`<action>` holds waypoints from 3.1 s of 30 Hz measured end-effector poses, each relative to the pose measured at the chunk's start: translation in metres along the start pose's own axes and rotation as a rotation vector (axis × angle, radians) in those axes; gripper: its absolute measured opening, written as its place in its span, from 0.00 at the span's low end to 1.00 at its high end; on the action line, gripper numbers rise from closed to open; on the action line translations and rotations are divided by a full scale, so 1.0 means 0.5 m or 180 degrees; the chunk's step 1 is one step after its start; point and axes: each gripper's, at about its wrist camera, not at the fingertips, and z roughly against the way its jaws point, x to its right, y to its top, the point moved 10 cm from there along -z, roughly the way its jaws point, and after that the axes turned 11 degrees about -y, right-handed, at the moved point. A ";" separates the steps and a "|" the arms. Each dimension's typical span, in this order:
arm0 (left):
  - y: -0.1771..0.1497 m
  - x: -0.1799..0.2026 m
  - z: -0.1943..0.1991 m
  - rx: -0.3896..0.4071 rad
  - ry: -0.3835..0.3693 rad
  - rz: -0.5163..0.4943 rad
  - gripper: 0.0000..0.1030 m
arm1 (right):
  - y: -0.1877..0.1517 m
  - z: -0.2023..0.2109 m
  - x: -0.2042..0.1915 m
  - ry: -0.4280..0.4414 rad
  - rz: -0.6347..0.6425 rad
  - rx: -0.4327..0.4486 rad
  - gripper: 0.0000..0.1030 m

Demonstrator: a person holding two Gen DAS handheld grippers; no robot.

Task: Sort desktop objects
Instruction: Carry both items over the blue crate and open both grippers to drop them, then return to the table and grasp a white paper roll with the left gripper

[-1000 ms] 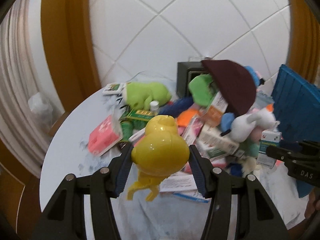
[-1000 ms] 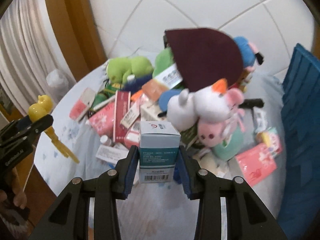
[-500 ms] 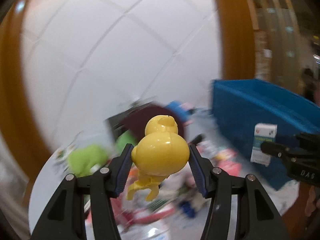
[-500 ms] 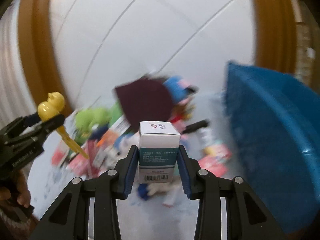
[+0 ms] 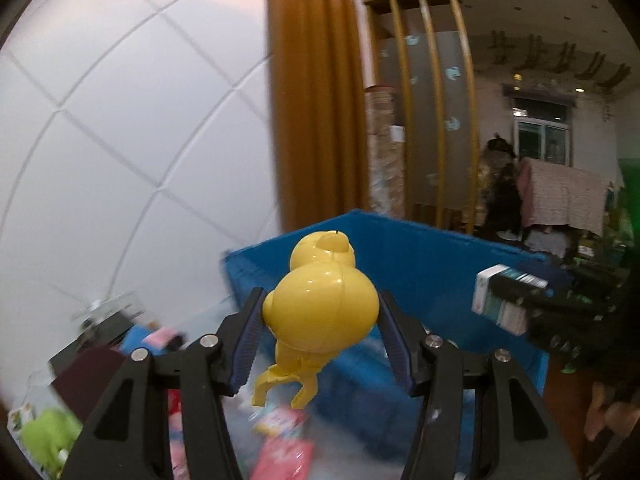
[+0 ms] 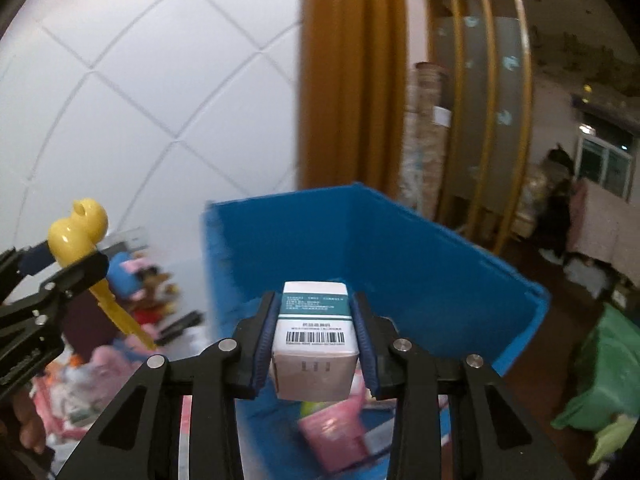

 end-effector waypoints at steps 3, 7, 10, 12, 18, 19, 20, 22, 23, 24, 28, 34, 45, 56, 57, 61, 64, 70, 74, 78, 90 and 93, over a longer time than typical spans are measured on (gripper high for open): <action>0.031 0.054 -0.065 -0.0026 -0.0090 -0.0096 0.53 | 0.022 -0.029 0.057 -0.0115 -0.0025 -0.0011 0.35; 0.055 0.106 -0.150 -0.0113 -0.0257 -0.0133 0.53 | 0.021 -0.065 0.099 -0.0283 0.0052 -0.0042 0.35; 0.059 0.143 -0.209 -0.0224 -0.0314 -0.0242 0.53 | -0.003 -0.110 0.131 -0.0319 0.0055 -0.0184 0.35; 0.054 0.160 -0.248 -0.0320 -0.0345 -0.0270 0.53 | -0.021 -0.141 0.143 -0.0325 0.0049 -0.0291 0.35; 0.016 0.165 -0.298 -0.0518 -0.0335 -0.0253 0.57 | -0.070 -0.216 0.167 -0.0325 0.0036 -0.0565 0.35; 0.009 0.166 -0.298 -0.0550 -0.0344 -0.0269 0.62 | -0.078 -0.221 0.167 -0.0321 0.0041 -0.0597 0.36; 0.004 0.165 -0.298 -0.0566 -0.0334 -0.0264 0.70 | -0.084 -0.224 0.167 -0.0326 0.0042 -0.0615 0.40; -0.002 0.161 -0.287 -0.0550 -0.0347 -0.0236 0.71 | -0.093 -0.226 0.171 -0.0349 0.0051 -0.0635 0.49; -0.003 0.161 -0.280 -0.0556 -0.0366 -0.0224 0.71 | -0.096 -0.224 0.171 -0.0355 0.0048 -0.0635 0.57; -0.004 0.159 -0.274 -0.0560 -0.0374 -0.0206 0.71 | -0.095 -0.224 0.171 -0.0361 0.0045 -0.0634 0.62; -0.005 0.140 -0.233 -0.0515 -0.0341 -0.0190 0.71 | -0.088 -0.216 0.165 -0.0405 0.0052 -0.0601 0.82; -0.024 0.086 -0.139 -0.0512 -0.0213 -0.0118 0.79 | -0.065 -0.143 0.129 -0.0265 0.0124 -0.0383 0.97; -0.178 -0.186 0.143 -0.0614 0.0607 0.0401 0.87 | -0.087 -0.026 -0.089 0.0481 0.0501 -0.0139 1.00; -0.563 -0.326 0.362 -0.1553 0.1242 0.0952 0.87 | -0.231 0.033 -0.345 0.1539 0.1018 -0.0464 1.00; -0.591 -0.323 0.370 -0.1634 0.1235 0.0983 0.87 | -0.243 0.035 -0.358 0.1585 0.1038 -0.0507 1.00; -0.701 -0.300 0.392 -0.1993 0.1140 0.1103 0.87 | -0.307 0.029 -0.405 0.1741 0.1126 -0.0753 1.00; -0.774 -0.277 0.403 -0.2247 0.1031 0.1235 0.87 | -0.349 0.023 -0.420 0.1747 0.1144 -0.0912 1.00; -0.872 -0.228 0.431 -0.2559 0.0613 0.1370 0.87 | -0.421 0.016 -0.430 0.1702 0.1193 -0.1206 1.00; -0.913 -0.184 0.440 -0.2755 0.0289 0.1307 0.87 | -0.462 0.026 -0.428 0.1658 0.1217 -0.1349 1.00; -0.955 -0.141 0.437 -0.2924 0.0049 0.1249 0.87 | -0.495 0.033 -0.424 0.1597 0.1202 -0.1466 1.00; -1.009 -0.249 0.410 -0.2580 0.0710 0.1649 0.44 | -0.619 0.034 -0.433 0.1536 0.1182 -0.1864 1.00; -1.013 -0.303 0.420 -0.2511 0.1058 0.1736 0.44 | -0.633 0.022 -0.454 0.1523 0.1211 -0.1885 1.00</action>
